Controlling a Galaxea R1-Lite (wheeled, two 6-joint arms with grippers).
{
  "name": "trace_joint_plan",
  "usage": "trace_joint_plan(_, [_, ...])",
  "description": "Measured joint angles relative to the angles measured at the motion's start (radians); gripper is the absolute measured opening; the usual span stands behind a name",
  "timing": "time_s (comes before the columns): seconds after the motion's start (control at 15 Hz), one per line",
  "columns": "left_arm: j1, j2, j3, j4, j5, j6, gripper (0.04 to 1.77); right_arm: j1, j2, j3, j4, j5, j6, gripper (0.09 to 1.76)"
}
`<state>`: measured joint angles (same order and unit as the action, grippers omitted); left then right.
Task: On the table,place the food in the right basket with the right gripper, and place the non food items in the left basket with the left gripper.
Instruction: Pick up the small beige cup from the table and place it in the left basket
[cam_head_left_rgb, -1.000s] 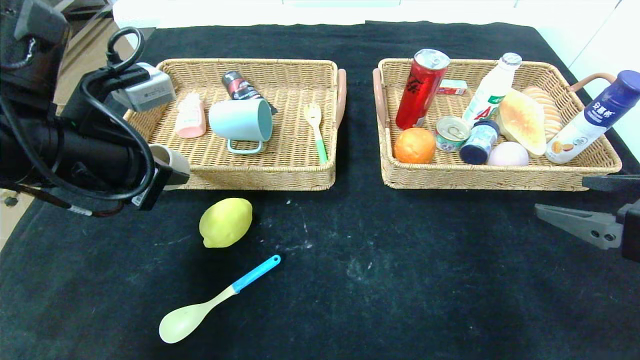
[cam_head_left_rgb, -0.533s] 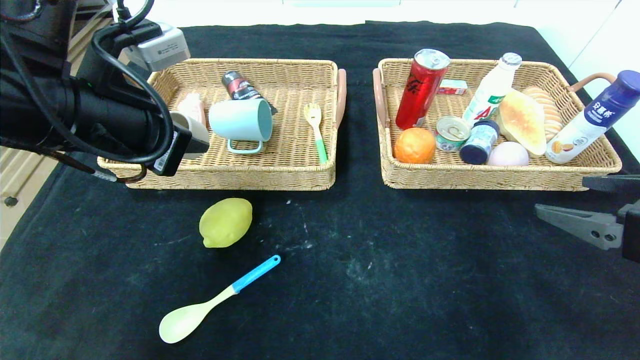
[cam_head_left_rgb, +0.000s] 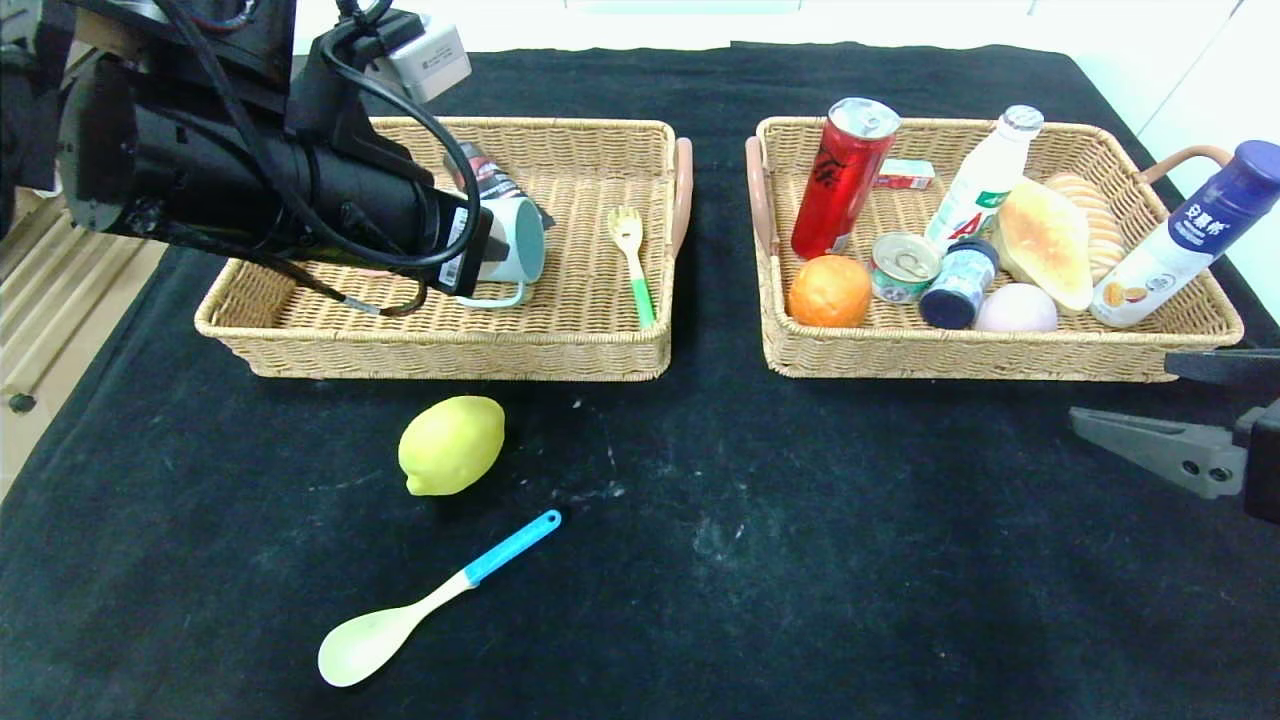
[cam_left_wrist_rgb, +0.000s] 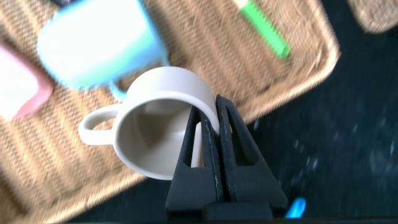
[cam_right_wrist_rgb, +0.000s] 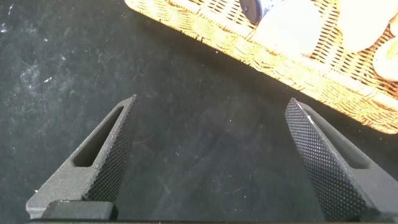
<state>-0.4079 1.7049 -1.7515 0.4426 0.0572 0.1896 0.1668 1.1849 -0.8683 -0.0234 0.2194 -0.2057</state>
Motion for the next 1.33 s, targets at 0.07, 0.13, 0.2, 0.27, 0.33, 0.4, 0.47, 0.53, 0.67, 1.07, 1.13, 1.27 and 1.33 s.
trace_joint_plan(0.07, [-0.008, 0.016, -0.002, -0.043, 0.000, -0.004, 0.13, 0.000, 0.000, 0.000, -0.001, 0.000, 0.000, 1.71])
trace_joint_plan(0.13, [-0.018, 0.032, -0.004, -0.084, 0.001, -0.013, 0.13, 0.000, 0.000, 0.000, -0.001, 0.000, 0.000, 1.71])
trace_joint_plan(0.2, [-0.028, 0.049, -0.006, -0.127, 0.001, -0.022, 0.13, 0.000, 0.000, 0.000, -0.001, 0.000, 0.000, 1.71])
trace_joint_plan(0.27, [-0.036, 0.063, -0.008, -0.159, 0.001, -0.027, 0.13, 0.000, 0.001, 0.000, -0.001, 0.000, 0.000, 1.71])
trace_joint_plan(0.33, [-0.041, 0.078, -0.011, -0.191, 0.002, -0.029, 0.13, 0.000, 0.002, 0.000, -0.001, 0.000, 0.000, 1.71])
trace_joint_plan(0.4, [-0.048, 0.094, -0.016, -0.240, 0.001, -0.030, 0.13, 0.000, 0.003, 0.000, -0.001, 0.000, 0.000, 1.71])
trace_joint_plan(0.47, [-0.051, 0.109, -0.022, -0.291, 0.001, -0.031, 0.13, 0.000, 0.004, 0.001, -0.001, 0.000, 0.000, 1.71])
trace_joint_plan(0.53, [-0.052, 0.126, -0.027, -0.343, 0.001, -0.031, 0.13, 0.000, 0.005, 0.001, -0.001, 0.000, 0.000, 1.71])
trace_joint_plan(0.67, [-0.054, 0.158, -0.032, -0.402, -0.004, -0.029, 0.13, -0.001, 0.007, 0.002, -0.001, 0.000, 0.000, 1.71])
trace_joint_plan(1.07, [-0.054, 0.245, -0.046, -0.492, -0.015, -0.024, 0.13, -0.011, 0.009, 0.000, -0.002, 0.000, 0.000, 1.71])
trace_joint_plan(1.13, [-0.054, 0.253, -0.047, -0.497, -0.016, -0.024, 0.13, -0.011, 0.009, 0.000, -0.002, 0.000, 0.000, 1.71])
trace_joint_plan(1.27, [-0.054, 0.261, -0.047, -0.498, -0.019, -0.022, 0.13, -0.012, 0.009, -0.001, -0.002, 0.000, 0.000, 1.71])
trace_joint_plan(1.33, [-0.054, 0.263, -0.048, -0.499, -0.019, -0.022, 0.28, -0.012, 0.009, -0.001, -0.002, 0.000, 0.000, 1.71])
